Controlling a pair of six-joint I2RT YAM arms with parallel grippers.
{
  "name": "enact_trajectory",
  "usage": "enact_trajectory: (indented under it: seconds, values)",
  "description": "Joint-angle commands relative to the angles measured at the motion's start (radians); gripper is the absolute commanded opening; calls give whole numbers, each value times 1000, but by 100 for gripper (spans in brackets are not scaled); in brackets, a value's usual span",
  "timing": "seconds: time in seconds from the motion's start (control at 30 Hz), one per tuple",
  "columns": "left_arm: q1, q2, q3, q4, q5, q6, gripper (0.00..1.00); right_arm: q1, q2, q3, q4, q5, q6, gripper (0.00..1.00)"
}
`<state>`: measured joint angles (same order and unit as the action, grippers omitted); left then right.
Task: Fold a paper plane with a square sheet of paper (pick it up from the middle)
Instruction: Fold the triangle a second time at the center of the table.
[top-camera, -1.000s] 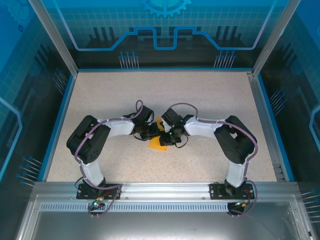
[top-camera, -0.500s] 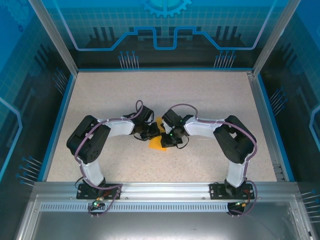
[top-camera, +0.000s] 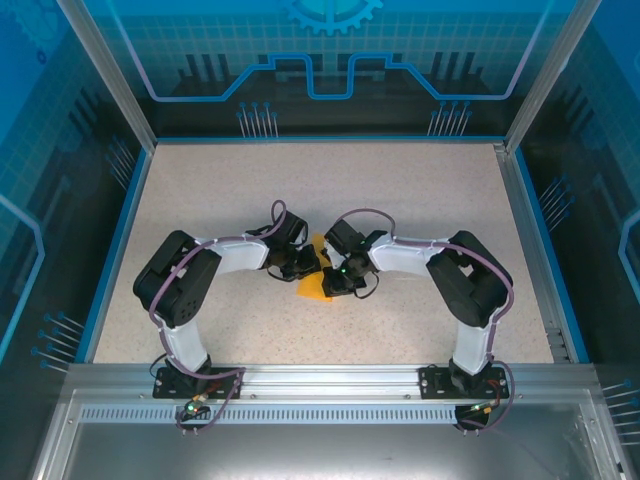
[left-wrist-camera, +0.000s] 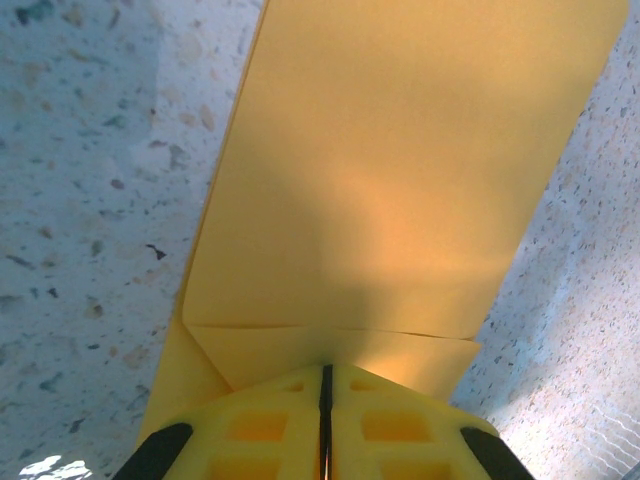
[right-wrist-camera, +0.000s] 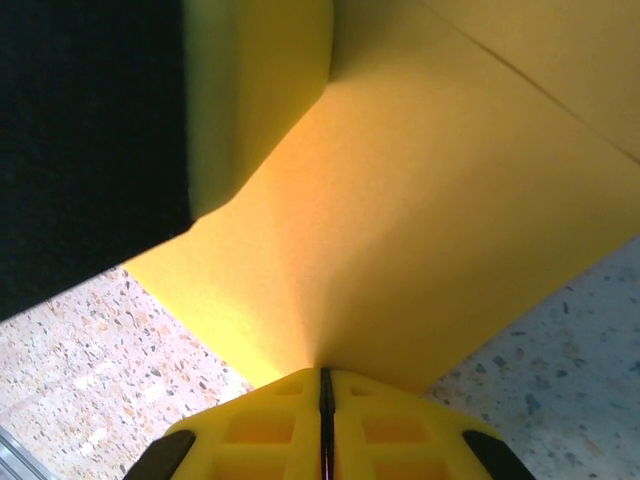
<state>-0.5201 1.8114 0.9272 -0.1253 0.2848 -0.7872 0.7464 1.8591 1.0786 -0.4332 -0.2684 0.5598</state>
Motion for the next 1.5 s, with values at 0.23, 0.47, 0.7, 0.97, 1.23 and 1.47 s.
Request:
enact_trajectory:
  seconds: [0.23,0.47,0.7,0.97,1.23,1.47]
  values:
    - [-3,75,-36,-83,-58,-9,10,12,-83,-37,48,10,48,10]
    - [-4,74,-36,-79,-52,-10,10,19,-14,12,104,23,91,10]
    - [-4,71,-40,-76,-53,-14,10,22,7,-5,58,27,80,9]
    - [-3,73,-45,-79,-62,-16,10,31,-9,-60,-11,-41,15,10]
    - [-2,69,-53,-77,-64,-22,10,31,-21,-92,-42,-48,-26,10]
    - [-2,68,-56,-77,-68,-22,10,37,-55,-125,-59,-38,-47,9]
